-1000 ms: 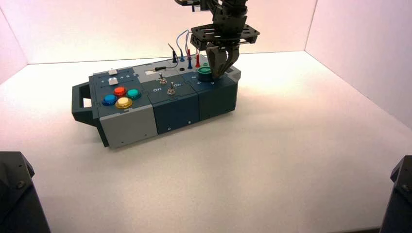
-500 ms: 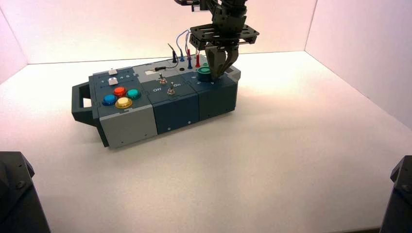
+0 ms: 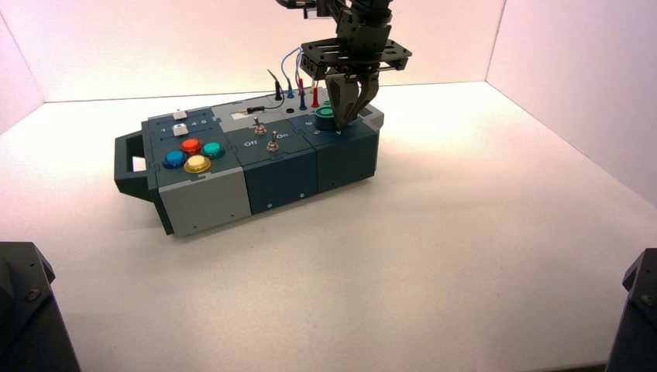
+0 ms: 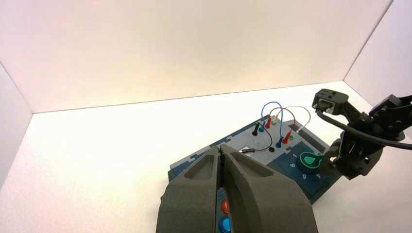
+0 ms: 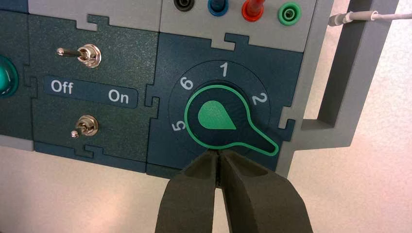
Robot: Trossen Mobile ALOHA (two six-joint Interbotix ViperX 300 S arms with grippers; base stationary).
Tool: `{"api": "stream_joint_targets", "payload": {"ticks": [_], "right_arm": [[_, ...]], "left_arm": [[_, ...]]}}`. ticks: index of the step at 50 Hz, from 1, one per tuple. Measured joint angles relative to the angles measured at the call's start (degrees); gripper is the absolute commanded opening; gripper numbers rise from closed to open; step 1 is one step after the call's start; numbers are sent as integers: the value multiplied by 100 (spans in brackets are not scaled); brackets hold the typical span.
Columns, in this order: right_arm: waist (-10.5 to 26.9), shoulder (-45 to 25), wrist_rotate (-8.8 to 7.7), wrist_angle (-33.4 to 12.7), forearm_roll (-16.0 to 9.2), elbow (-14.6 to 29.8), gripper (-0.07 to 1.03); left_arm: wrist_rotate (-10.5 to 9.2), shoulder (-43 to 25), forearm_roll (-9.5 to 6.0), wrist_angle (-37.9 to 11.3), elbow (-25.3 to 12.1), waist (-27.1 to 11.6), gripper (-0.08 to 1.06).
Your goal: Turn the knob to position 3.
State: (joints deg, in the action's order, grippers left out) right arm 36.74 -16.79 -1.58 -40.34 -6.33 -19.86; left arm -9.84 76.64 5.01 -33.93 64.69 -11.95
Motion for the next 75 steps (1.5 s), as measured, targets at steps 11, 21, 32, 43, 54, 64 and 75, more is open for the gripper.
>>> {"api": "stream_joint_targets", "payload": {"ticks": [11, 21, 32, 43, 54, 64, 75], "right_arm": [[0, 0, 0, -53, 0, 18, -2], [0, -9, -9, -97, -9, 26, -2], [9, 44, -9, -123, -9, 26, -2], [9, 246, 0, -176, -9, 18, -2], [18, 422, -9, -264, -9, 26, -2], [18, 668, -9, -308, 62, 26, -2], [18, 1072, -53, -308, 202, 18, -2]], "left_arm": [[0, 0, 0, 0, 0, 0, -3], [0, -9, -9, -9, 0, 0, -3], [0, 0, 0, -9, 0, 0, -3], [0, 26, -9, 0, 0, 0, -3], [0, 53, -9, -9, 0, 0, -3], [0, 53, 0, -9, 0, 0, -3], [0, 53, 18, -9, 0, -9, -3]]}}
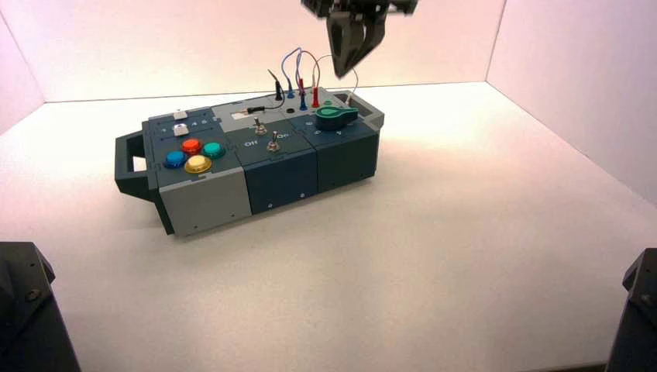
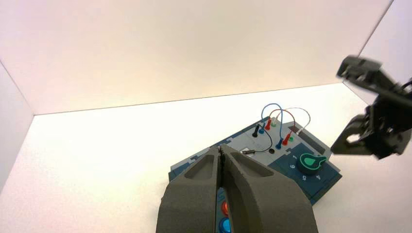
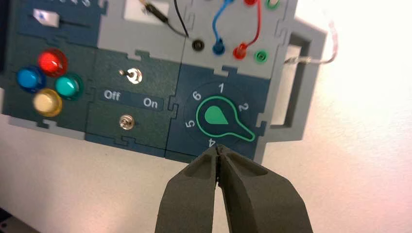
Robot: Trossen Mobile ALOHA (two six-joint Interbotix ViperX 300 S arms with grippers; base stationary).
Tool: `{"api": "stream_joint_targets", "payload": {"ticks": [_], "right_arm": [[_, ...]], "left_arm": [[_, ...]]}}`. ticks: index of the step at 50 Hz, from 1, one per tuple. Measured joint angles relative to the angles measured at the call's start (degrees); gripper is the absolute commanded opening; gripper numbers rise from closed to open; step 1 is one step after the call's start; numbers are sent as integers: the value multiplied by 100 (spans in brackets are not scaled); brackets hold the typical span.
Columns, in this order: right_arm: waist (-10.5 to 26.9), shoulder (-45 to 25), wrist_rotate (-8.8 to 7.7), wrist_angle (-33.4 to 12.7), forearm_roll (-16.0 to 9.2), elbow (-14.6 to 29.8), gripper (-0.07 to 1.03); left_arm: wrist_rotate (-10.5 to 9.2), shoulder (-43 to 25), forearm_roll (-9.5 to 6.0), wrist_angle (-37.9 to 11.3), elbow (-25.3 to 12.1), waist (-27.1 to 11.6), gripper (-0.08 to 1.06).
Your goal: Turn the knob to position 3.
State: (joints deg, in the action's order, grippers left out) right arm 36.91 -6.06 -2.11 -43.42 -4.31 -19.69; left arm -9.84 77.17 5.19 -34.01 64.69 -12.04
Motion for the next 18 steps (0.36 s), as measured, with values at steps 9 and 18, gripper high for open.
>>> {"api": "stream_joint_targets", "payload": {"ticks": [9, 18], "right_arm": [[18, 272, -53, 88, 9, 0, -2], [44, 343, -53, 158, 9, -70, -2]], "left_arm": [[0, 0, 9, 0, 0, 9, -3], [0, 18, 9, 0, 0, 9, -3]]}}
